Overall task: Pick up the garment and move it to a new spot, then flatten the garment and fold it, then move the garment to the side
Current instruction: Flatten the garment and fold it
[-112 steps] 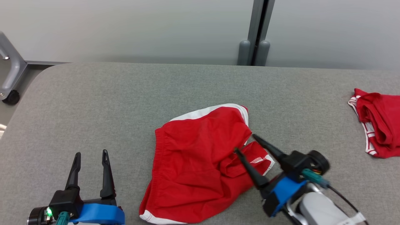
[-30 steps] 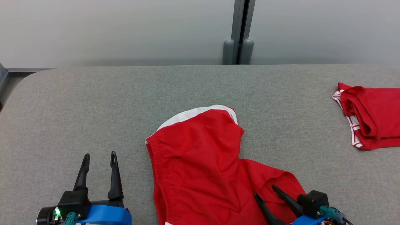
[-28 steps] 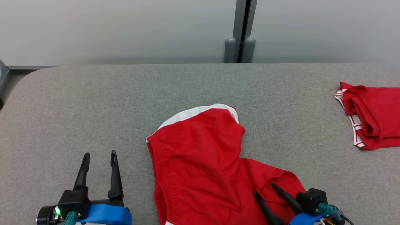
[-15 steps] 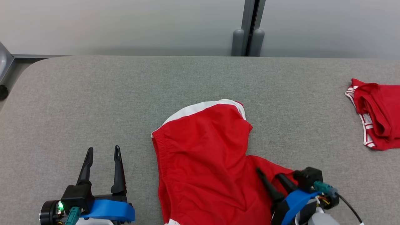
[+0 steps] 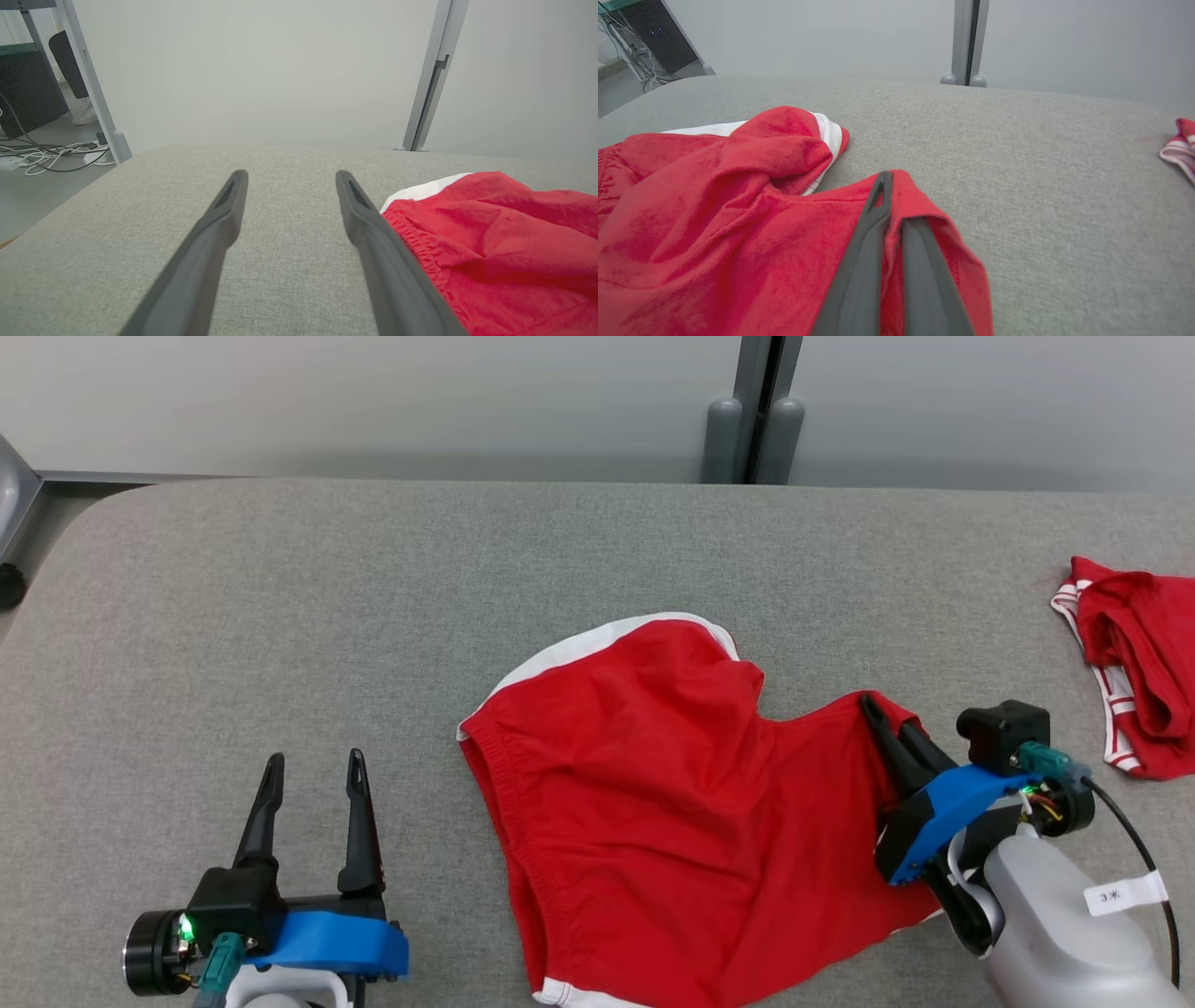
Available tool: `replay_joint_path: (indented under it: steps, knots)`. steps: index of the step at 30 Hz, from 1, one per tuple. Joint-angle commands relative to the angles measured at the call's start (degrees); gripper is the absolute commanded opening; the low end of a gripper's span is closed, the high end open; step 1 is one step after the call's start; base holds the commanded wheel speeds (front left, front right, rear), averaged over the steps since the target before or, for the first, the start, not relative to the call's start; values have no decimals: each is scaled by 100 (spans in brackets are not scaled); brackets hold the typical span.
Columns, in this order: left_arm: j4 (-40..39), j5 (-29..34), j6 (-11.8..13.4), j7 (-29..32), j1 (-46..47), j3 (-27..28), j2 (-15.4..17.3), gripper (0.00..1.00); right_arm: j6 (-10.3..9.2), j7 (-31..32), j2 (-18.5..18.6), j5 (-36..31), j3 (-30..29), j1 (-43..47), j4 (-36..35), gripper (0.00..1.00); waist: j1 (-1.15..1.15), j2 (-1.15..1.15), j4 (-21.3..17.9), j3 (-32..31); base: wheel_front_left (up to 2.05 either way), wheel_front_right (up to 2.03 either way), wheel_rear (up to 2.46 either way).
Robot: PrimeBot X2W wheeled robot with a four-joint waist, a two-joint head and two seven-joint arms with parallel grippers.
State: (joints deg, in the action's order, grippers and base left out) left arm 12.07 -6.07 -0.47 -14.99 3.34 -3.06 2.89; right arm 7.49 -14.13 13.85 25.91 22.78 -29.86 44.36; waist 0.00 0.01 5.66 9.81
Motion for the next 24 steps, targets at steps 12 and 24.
replay_joint_path:
  steps: [12,24]
  knots:
    - [-9,17,56,-24,-59,67,-3,100,1,-109,136,172,81,-77,348,100,0,-1,-239,-102,0,0,0]
    - [-139,220,-40,-25,-353,302,13,100,1,-105,57,-719,-1465,1433,-1976,100,0,-1,-726,-457,0,0,0]
